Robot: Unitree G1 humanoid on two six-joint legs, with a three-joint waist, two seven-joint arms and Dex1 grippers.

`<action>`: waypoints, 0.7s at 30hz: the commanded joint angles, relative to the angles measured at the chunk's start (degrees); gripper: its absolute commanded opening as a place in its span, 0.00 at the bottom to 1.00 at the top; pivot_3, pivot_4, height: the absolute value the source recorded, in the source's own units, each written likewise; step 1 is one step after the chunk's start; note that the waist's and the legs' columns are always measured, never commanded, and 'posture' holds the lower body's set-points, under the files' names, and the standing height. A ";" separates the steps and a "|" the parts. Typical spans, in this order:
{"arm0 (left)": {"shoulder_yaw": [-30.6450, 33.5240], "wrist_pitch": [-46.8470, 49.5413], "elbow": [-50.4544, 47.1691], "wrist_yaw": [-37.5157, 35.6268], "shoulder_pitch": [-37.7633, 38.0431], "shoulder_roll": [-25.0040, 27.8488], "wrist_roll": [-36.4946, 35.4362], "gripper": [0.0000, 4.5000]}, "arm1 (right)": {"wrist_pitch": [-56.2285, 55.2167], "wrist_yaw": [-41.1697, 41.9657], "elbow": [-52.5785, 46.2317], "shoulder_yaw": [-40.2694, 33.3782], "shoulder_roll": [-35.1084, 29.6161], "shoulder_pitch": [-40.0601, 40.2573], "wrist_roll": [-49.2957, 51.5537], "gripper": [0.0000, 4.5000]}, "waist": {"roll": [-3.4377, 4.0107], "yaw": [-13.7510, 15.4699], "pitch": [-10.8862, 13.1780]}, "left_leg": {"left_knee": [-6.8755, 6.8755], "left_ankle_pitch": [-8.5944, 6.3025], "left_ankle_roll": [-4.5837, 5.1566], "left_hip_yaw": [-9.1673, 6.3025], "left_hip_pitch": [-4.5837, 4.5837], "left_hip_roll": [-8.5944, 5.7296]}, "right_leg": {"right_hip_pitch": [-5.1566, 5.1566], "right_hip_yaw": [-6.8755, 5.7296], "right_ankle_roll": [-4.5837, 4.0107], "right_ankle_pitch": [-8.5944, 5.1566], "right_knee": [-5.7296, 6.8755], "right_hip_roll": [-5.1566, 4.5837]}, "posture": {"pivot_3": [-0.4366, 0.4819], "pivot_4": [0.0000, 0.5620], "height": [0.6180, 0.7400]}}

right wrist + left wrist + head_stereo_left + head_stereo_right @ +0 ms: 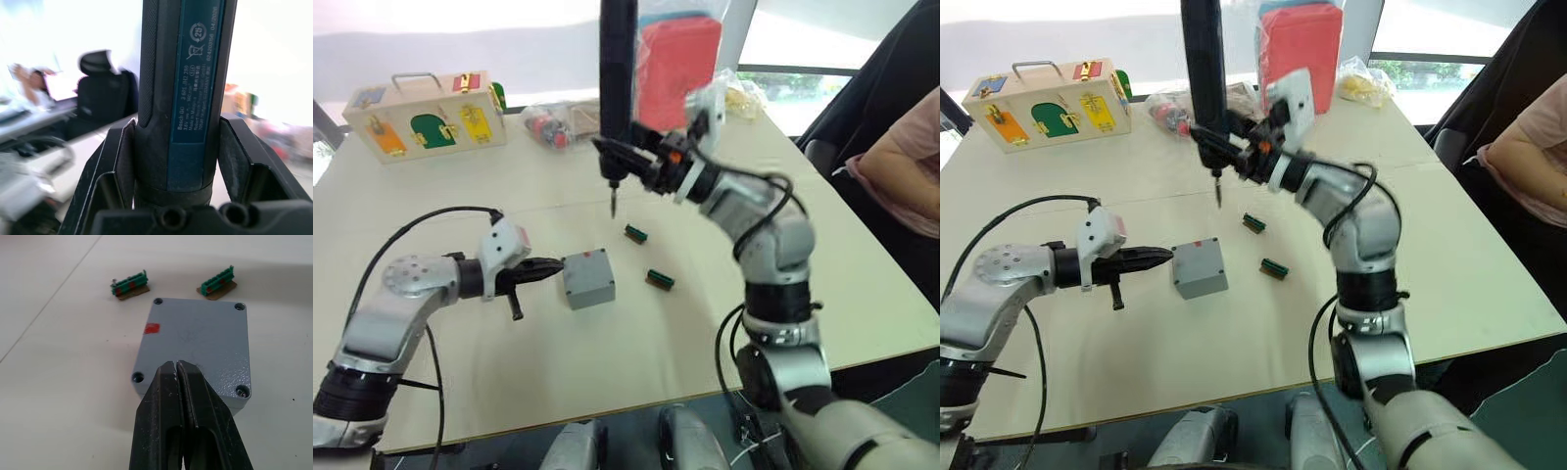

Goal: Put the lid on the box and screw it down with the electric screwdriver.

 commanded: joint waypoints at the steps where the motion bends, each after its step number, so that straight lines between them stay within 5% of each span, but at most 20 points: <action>1: -1.30 -2.47 0.39 -0.20 -1.38 -1.03 1.66 0.00 | -11.91 -1.10 -2.55 3.13 4.12 4.13 -1.39 0.42 | 0.00 -0.06 0.00 | 0.01 0.00 0.00 0.00 0.00 0.01 | -0.01 0.00 0.00 0.00 -0.01 0.02 | 0.48 0.27 1.00; 8: -4.17 -3.45 2.47 0.50 -2.99 -3.73 4.23 0.00 | -25.09 -2.28 3.49 8.25 5.84 9.31 -7.18 0.42 | 0.00 0.02 0.00 | 0.02 0.00 0.00 0.01 0.04 0.01 | -0.02 -0.02 0.00 0.00 -0.03 0.03 | 0.48 0.27 1.00; 21: -5.04 -4.24 4.82 -0.01 -3.85 -4.56 5.49 0.00 | -33.20 -3.69 8.14 10.64 5.29 12.55 -10.11 0.42 | 0.00 -0.01 -0.01 | 0.03 0.00 0.00 0.01 0.07 0.01 | 0.00 -0.01 0.00 0.00 -0.03 0.04 | 0.48 0.27 1.00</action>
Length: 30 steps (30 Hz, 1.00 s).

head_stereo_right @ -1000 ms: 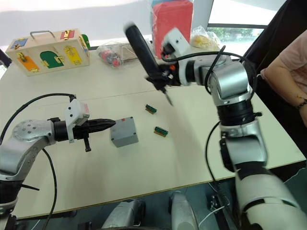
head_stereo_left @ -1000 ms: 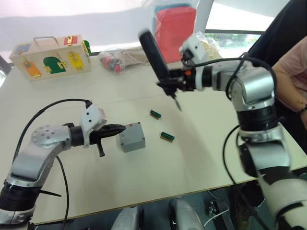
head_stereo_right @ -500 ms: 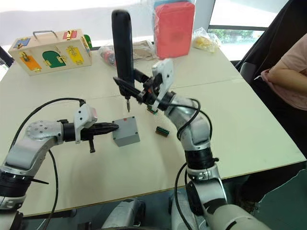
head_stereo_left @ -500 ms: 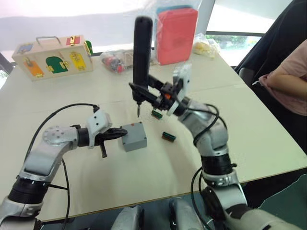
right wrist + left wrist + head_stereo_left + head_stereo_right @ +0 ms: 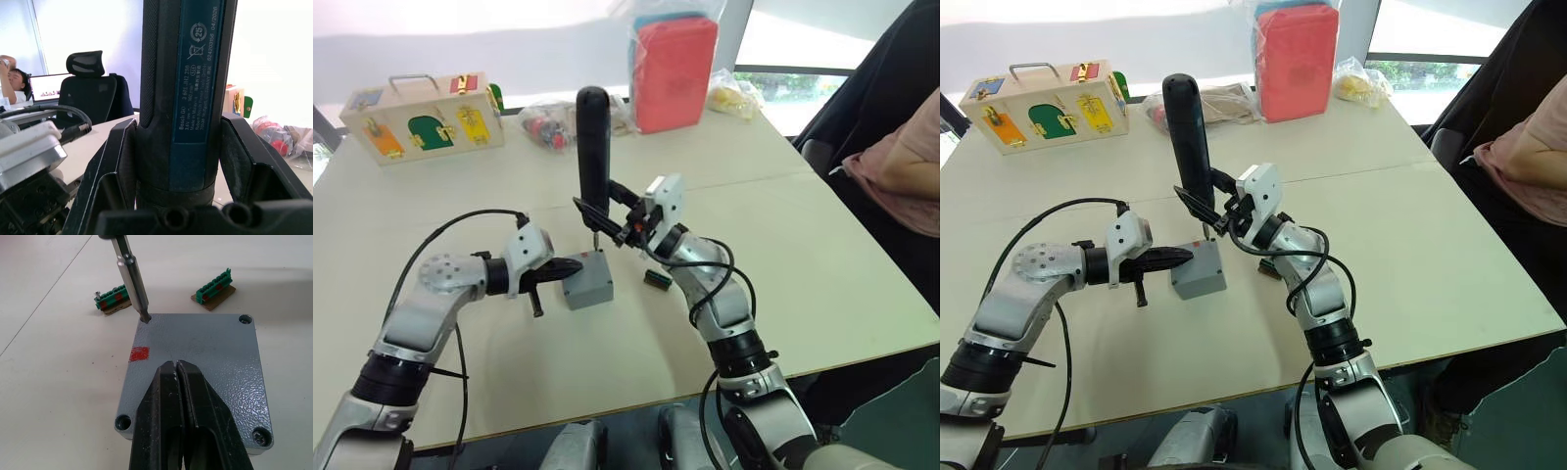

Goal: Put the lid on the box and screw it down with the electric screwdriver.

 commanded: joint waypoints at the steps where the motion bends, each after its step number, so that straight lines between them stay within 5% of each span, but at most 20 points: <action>1: -0.45 0.24 0.47 -0.54 -0.02 0.14 0.72 0.00 | -2.66 -0.22 -1.56 0.12 0.21 -0.76 0.17 0.42 | 0.00 0.00 0.00 | 0.00 0.00 0.00 0.00 0.00 0.00 | 0.00 0.00 0.00 0.00 0.00 0.00 | 0.48 0.27 1.00; 30: -0.45 0.60 0.33 -0.80 0.68 0.36 1.06 0.00 | 1.37 1.18 1.48 3.43 -2.92 1.13 -1.51 0.42 | 0.02 0.02 -0.16 | 0.01 0.00 0.00 0.00 0.07 0.00 | 0.07 0.03 0.00 0.00 0.01 0.00 | 0.48 0.27 1.00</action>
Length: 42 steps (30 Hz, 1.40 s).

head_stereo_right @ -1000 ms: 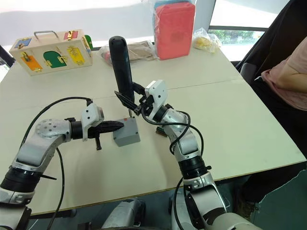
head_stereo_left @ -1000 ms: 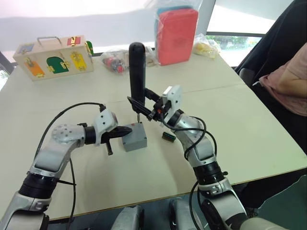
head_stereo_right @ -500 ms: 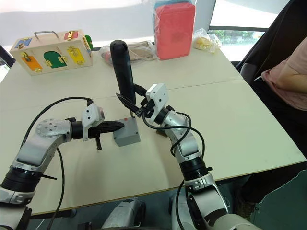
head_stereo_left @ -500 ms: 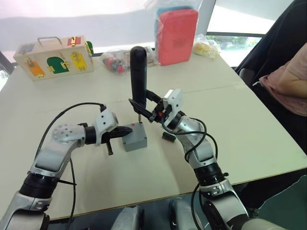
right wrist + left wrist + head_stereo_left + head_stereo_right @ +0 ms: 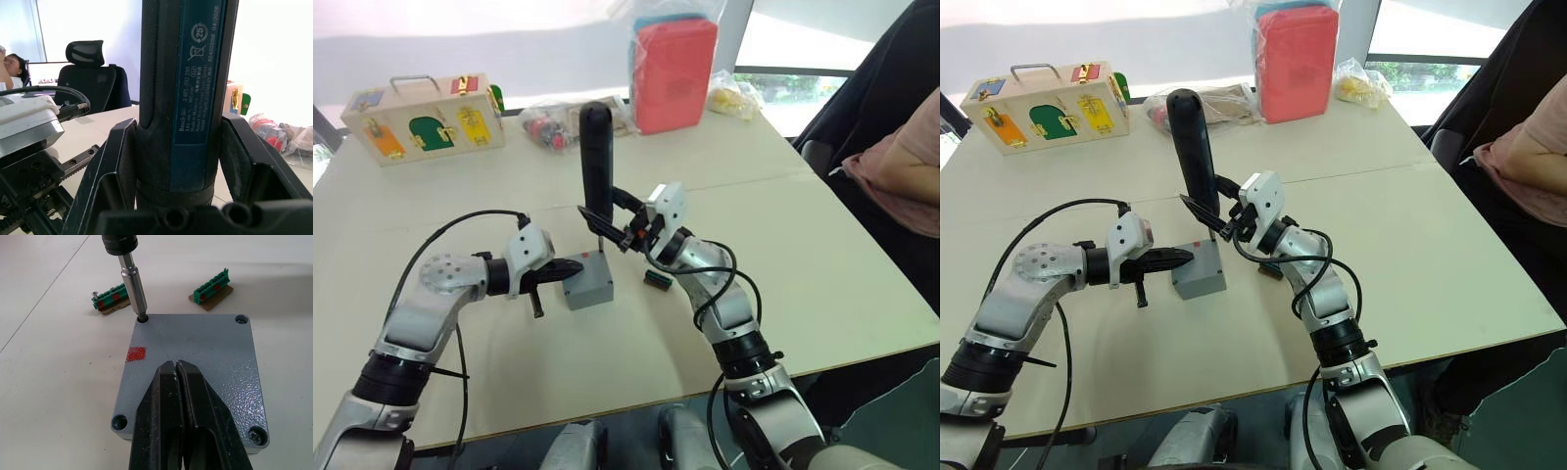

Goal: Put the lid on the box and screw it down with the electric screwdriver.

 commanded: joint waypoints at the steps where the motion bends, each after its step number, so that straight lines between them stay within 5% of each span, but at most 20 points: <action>1: -0.49 0.44 0.28 -0.01 0.67 0.25 1.02 0.00 | 2.67 -0.25 0.23 2.44 -0.01 1.71 -1.24 0.42 | 0.03 -0.02 -0.16 | 0.00 0.00 0.00 0.00 0.00 0.00 | 0.00 0.00 0.00 0.00 0.00 0.00 | 0.48 0.27 1.00; 10: -0.81 0.23 0.77 0.64 1.75 -0.39 1.81 0.00 | 7.84 -5.11 3.02 2.88 2.07 3.86 -2.33 0.42 | 0.28 -0.03 -1.08 | -0.07 -0.01 0.01 0.00 0.27 0.01 | 0.24 0.04 0.00 0.00 -0.01 0.02 | 0.48 0.27 1.00; 16: -1.23 -0.47 1.40 0.69 2.18 -0.41 2.53 0.00 | 8.18 -6.24 4.35 4.42 0.83 3.97 -5.22 0.42 | 0.36 0.00 -1.30 | -1.01 -0.25 0.41 0.02 2.06 0.17 | 1.84 0.07 0.00 -0.08 -0.75 0.21 | 0.48 0.27 1.00; 42: -1.56 -0.87 2.29 0.55 1.87 -1.44 3.21 0.00 | 7.74 -7.26 4.79 4.71 -0.68 3.57 -7.43 0.42 | 0.48 0.22 -2.21 | -1.01 -0.33 0.49 -0.01 2.13 0.22 | 1.99 0.13 -0.01 -0.08 -0.94 0.33 | 0.48 0.27 1.00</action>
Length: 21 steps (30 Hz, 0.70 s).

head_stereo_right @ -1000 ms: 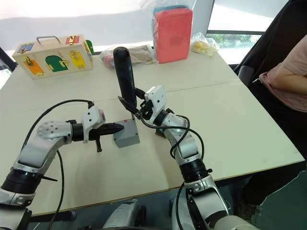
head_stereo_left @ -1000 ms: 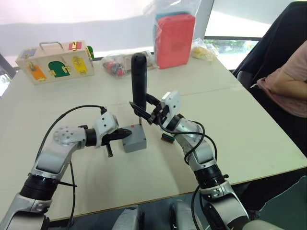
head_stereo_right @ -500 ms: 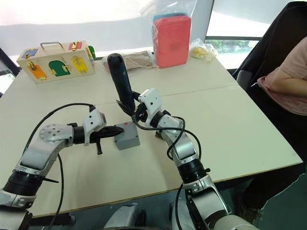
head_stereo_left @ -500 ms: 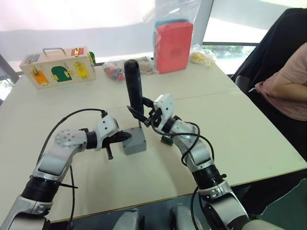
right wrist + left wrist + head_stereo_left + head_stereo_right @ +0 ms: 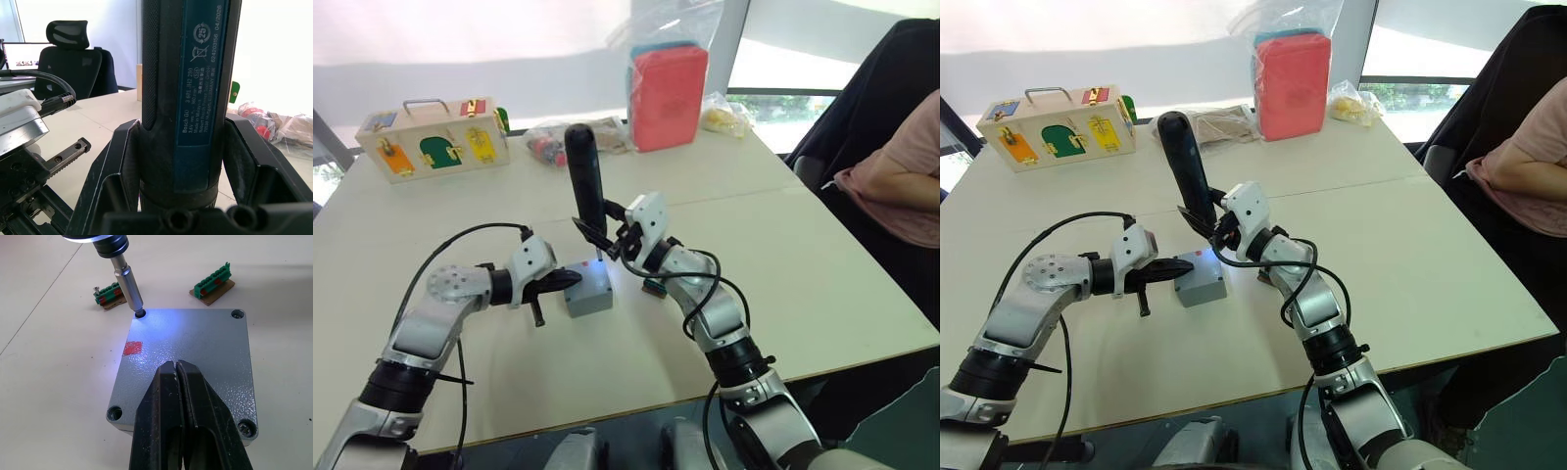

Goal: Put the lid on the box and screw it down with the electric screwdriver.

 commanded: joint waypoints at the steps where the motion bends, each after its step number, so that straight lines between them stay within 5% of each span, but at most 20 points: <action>1: -0.61 -0.09 0.20 -0.18 -0.25 -0.07 0.78 0.00 | 2.95 0.09 3.97 0.70 -1.62 1.38 -1.71 0.42 | 0.00 0.02 0.00 | 0.00 0.00 0.00 0.00 0.00 0.00 | 0.00 0.00 0.00 0.00 0.00 0.00 | 0.48 0.27 1.00; 9: 0.73 1.13 -2.27 -0.82 -0.63 0.18 -1.33 0.00 | 6.48 -1.95 -7.25 -6.54 0.08 -5.43 6.62 0.42 | 0.07 0.16 0.21 | 0.00 0.00 0.00 -0.03 -0.14 -0.01 | -0.08 -0.01 0.00 0.00 -0.05 -0.02 | 0.48 0.27 1.00; 15: 3.81 4.22 -7.06 -1.37 -2.37 1.32 -5.45 0.00 | 27.18 -6.62 -18.54 -15.98 -4.69 -14.71 18.53 0.42 | 0.12 0.12 0.68 | 0.24 0.27 -0.45 -0.10 -1.36 -0.04 | -1.20 -0.04 -0.02 0.03 0.10 -0.09 | 0.48 0.27 1.00; 21: 7.54 8.20 -12.52 -1.86 -3.58 3.42 -10.02 0.00 | 55.09 -10.57 -21.13 -19.03 -17.88 -18.78 22.28 0.42 | 0.17 -0.06 0.71 | 0.06 0.25 -0.42 -0.07 -1.29 -0.03 | -1.14 -0.05 -0.02 0.03 -0.02 -0.17 | 0.48 0.27 1.00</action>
